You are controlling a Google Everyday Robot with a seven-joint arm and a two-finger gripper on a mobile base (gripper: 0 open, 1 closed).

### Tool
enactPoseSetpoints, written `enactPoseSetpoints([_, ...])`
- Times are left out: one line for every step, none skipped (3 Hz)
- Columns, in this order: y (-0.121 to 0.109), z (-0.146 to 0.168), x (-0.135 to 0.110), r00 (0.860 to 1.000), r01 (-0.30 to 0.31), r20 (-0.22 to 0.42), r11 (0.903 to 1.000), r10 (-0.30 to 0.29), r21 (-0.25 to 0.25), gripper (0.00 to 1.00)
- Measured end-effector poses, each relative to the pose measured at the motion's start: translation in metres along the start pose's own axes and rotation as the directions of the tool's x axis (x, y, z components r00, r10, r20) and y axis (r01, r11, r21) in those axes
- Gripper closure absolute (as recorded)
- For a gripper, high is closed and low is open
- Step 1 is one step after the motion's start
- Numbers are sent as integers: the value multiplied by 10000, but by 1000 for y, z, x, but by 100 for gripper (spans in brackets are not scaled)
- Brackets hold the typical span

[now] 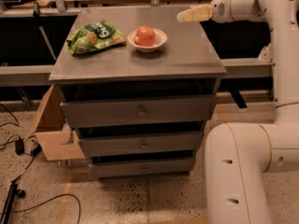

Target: Pick apple from paper bowl and place on counter

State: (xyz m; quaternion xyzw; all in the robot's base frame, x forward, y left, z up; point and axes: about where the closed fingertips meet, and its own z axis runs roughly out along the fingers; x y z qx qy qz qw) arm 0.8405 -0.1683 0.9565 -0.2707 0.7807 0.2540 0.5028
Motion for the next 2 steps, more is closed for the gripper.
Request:
enactPoseSetpoints([-45,-64,16,9932,-1160,4,9859,1168,1205,0])
enactPoseSetpoints([-45,-63,16,9931,-1161,3,9859,1169,1204,0])
